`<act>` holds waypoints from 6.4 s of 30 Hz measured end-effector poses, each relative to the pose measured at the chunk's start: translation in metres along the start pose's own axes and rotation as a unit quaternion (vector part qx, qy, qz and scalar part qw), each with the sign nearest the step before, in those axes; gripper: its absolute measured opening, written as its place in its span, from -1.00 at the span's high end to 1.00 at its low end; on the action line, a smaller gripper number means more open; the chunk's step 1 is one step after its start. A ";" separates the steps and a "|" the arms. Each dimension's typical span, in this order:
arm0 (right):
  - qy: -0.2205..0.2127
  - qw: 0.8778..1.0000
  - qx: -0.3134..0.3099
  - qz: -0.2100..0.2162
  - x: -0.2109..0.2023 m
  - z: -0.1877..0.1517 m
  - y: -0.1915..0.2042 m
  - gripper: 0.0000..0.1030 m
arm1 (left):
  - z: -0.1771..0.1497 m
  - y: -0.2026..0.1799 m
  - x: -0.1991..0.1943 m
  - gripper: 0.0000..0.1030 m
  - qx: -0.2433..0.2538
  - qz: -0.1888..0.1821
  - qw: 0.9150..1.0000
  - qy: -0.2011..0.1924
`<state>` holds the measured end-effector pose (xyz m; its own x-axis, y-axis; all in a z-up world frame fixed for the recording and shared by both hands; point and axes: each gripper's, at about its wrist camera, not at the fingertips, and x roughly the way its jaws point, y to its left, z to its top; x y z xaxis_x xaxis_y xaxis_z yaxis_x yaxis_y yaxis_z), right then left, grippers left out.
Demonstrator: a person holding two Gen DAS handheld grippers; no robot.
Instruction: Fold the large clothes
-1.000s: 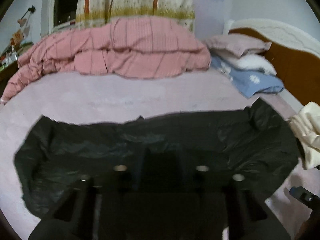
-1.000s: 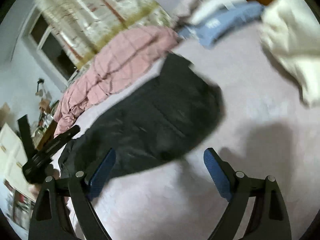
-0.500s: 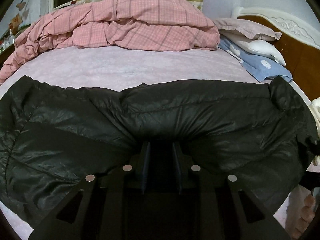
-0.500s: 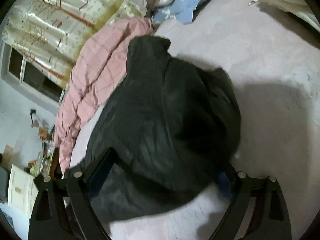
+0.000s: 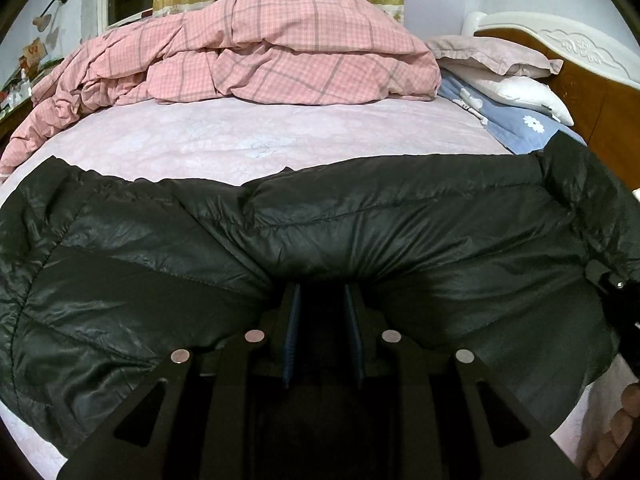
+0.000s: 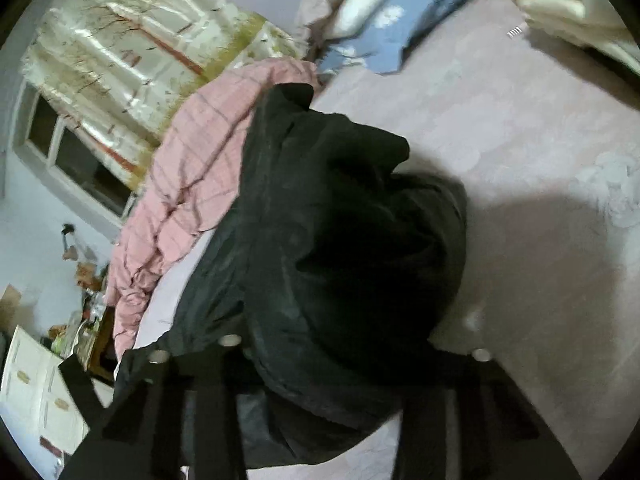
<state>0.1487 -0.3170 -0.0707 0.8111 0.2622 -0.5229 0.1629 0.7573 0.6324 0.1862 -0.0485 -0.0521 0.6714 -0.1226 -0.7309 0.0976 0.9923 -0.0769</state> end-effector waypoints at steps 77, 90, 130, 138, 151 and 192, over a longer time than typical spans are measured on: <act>0.083 0.971 -0.146 -0.169 0.022 0.117 -0.096 1.00 | 0.060 0.114 0.094 0.93 -0.010 0.107 0.991 0.073; -0.040 0.988 -0.127 -0.079 -0.143 0.035 -0.056 0.35 | 0.020 0.035 -0.072 0.86 0.051 -0.001 0.994 -0.093; -0.186 0.960 -0.211 -0.015 -0.121 -0.007 0.155 0.33 | -0.009 -0.075 0.021 0.84 0.004 -0.078 0.997 0.014; -0.164 0.950 -0.265 -0.015 -0.101 -0.031 0.183 0.32 | -0.038 0.041 -0.110 0.82 -0.071 0.009 0.992 -0.103; -0.102 0.921 -0.377 0.008 -0.032 -0.137 0.267 0.33 | -0.046 0.172 -0.151 0.82 -0.164 0.064 0.977 -0.121; -0.012 0.962 -0.242 0.127 -0.025 -0.096 0.153 0.65 | 0.054 0.150 -0.070 0.74 -0.120 -0.040 0.992 -0.008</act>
<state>0.0999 -0.1502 -0.0156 0.8043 0.4658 -0.3688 -0.3178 0.8618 0.3954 0.1934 0.1083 0.0238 0.6807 -0.2000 -0.7047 -0.0246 0.9552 -0.2948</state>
